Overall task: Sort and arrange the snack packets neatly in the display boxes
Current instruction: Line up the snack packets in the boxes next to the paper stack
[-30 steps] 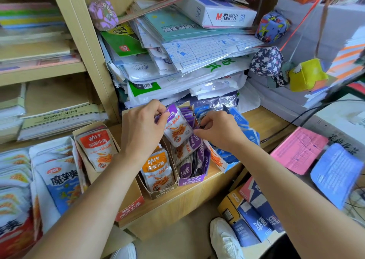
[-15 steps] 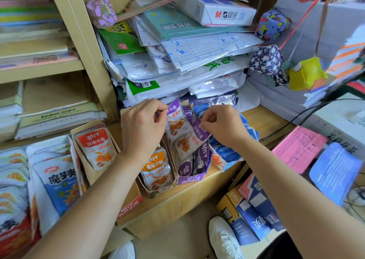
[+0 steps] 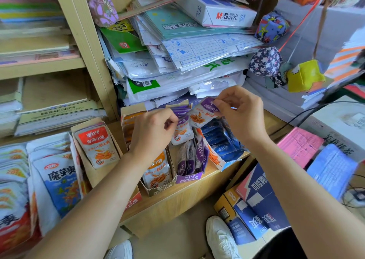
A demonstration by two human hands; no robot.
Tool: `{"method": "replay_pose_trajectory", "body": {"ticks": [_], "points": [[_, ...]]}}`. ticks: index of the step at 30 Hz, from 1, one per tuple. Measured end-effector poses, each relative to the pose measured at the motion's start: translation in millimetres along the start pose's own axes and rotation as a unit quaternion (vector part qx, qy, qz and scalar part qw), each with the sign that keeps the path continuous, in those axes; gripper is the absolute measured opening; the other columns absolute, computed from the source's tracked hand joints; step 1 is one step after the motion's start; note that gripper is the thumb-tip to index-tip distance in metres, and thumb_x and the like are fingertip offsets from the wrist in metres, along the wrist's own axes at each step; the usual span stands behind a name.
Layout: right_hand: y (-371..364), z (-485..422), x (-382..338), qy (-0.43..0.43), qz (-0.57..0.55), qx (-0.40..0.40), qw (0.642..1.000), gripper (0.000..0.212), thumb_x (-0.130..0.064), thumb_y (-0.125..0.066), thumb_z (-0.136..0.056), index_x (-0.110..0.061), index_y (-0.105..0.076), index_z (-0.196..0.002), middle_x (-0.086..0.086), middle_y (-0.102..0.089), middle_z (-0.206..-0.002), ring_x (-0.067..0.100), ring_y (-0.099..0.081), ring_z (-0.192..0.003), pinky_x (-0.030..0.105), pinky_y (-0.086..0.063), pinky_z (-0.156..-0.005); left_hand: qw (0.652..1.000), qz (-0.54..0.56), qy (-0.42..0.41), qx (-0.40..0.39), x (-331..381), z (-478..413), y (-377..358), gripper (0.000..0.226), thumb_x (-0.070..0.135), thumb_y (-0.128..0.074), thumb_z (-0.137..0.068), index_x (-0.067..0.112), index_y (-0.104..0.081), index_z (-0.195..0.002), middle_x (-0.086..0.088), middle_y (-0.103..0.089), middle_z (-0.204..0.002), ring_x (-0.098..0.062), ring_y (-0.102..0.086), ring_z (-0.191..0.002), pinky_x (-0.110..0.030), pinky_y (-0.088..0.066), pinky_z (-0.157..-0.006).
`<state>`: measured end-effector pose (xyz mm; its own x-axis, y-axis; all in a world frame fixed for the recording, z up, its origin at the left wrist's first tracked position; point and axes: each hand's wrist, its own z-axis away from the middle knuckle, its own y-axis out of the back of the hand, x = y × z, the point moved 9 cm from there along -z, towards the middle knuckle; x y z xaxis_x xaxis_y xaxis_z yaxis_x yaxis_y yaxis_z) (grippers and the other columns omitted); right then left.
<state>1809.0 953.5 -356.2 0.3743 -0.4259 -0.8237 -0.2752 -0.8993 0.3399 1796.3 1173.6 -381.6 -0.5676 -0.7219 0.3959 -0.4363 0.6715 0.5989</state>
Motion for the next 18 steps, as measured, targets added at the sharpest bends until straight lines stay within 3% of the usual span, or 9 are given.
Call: {"method": "replay_pose_trajectory", "body": {"ticks": [2,6,11,13,15,18], "points": [[-5,1,-1,0.002,-0.01,-0.006,1.0,0.02,-0.002,-0.072,-0.089,-0.019,-0.065,-0.082,0.007,-0.073,-0.079,0.022,-0.074,-0.077,0.045,-0.062,-0.069,0.999,0.013,0.014,-0.049,-4,2,-10,0.01,0.009,-0.081,-0.078,0.017,-0.077,-0.081,0.006,-0.074,-0.074,-0.014,-0.069,-0.064,-0.036,-0.057,-0.058],[-21,3,0,0.008,-0.017,-0.051,0.999,0.009,-0.001,-0.072,-0.089,-0.009,-0.067,-0.088,0.008,-0.073,-0.079,0.02,-0.074,-0.076,0.046,-0.061,-0.074,0.991,0.037,0.048,-0.116,-10,5,-21,0.013,0.02,-0.084,-0.079,0.023,-0.082,-0.092,0.007,-0.077,-0.081,-0.009,-0.071,-0.07,-0.034,-0.06,-0.072],[-50,5,12,0.017,0.045,-0.128,0.991,0.014,0.0,-0.07,-0.089,-0.014,-0.069,-0.089,0.001,-0.074,-0.084,0.009,-0.072,-0.08,0.031,-0.06,-0.081,0.994,0.013,0.075,-0.074,-18,0,-4,0.026,0.027,-0.091,-0.071,0.023,-0.078,-0.093,0.007,-0.065,-0.084,-0.008,-0.06,-0.066,-0.025,-0.051,-0.059],[-63,5,20,0.022,0.075,-0.161,0.984,0.013,-0.001,-0.069,-0.09,-0.013,-0.073,-0.092,-0.002,-0.074,-0.085,0.005,-0.071,-0.081,0.023,-0.058,-0.08,0.994,0.007,0.076,-0.077,-18,1,-2,0.037,0.028,-0.091,-0.069,0.023,-0.072,-0.101,0.009,-0.063,-0.089,-0.009,-0.057,-0.069,-0.022,-0.048,-0.062],[-75,7,22,0.036,0.109,-0.19,0.975,0.015,-0.003,-0.068,-0.091,-0.012,-0.077,-0.097,-0.007,-0.073,-0.082,-0.005,-0.067,-0.077,0.01,-0.05,-0.076,0.993,0.005,0.067,-0.101,-14,3,-6,0.044,0.026,-0.089,-0.074,0.025,-0.07,-0.113,0.009,-0.067,-0.095,-0.01,-0.059,-0.074,-0.028,-0.052,-0.067],[-82,10,21,0.032,0.123,-0.223,0.967,0.018,-0.006,-0.068,-0.092,-0.013,-0.079,-0.104,-0.007,-0.074,-0.089,-0.018,-0.061,-0.076,0.002,-0.044,-0.073,0.992,-0.009,0.036,-0.119,-7,4,-13,0.031,0.022,-0.084,-0.08,0.028,-0.075,-0.109,0.011,-0.071,-0.093,-0.011,-0.061,-0.076,-0.03,-0.053,-0.068]]}}
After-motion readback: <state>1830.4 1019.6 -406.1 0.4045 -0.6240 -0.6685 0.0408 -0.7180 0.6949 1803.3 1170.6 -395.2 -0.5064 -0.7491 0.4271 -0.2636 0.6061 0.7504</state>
